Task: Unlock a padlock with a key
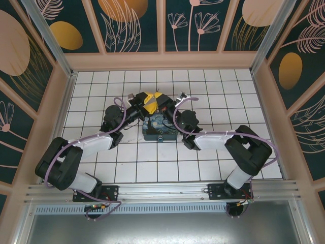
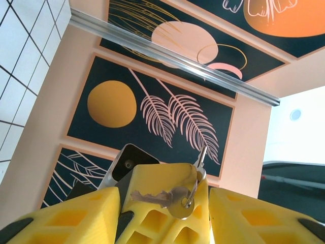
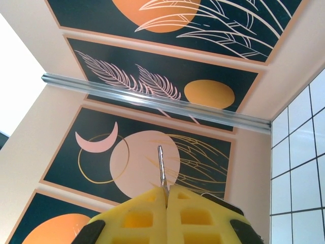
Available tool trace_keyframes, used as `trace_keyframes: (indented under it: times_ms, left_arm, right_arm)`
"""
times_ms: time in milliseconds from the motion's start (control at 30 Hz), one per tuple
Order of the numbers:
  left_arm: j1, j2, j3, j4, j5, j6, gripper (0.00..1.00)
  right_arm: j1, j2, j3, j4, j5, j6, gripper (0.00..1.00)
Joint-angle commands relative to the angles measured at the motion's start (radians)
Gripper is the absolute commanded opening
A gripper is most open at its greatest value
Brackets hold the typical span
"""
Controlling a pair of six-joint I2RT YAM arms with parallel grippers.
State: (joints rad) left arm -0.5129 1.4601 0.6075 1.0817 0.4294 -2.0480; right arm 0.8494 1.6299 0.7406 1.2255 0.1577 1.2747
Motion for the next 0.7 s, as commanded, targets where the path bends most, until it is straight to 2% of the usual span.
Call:
trace_keyframes:
  times_ms: [0,100,667]
  left_arm:
    - [-0.006,0.009,-0.011,0.064,-0.021,-0.003,0.45]
    - [-0.006,0.016,-0.014,0.065,-0.027,0.0,0.4]
    - [-0.006,0.019,-0.013,0.038,-0.04,0.02,0.25]
  right_arm:
    - [0.01,-0.041,-0.029,0.021,0.016,0.005,0.0]
    - [0.009,-0.056,-0.049,0.019,0.023,0.005,0.0]
    - [0.008,-0.055,-0.076,0.019,0.032,0.015,0.0]
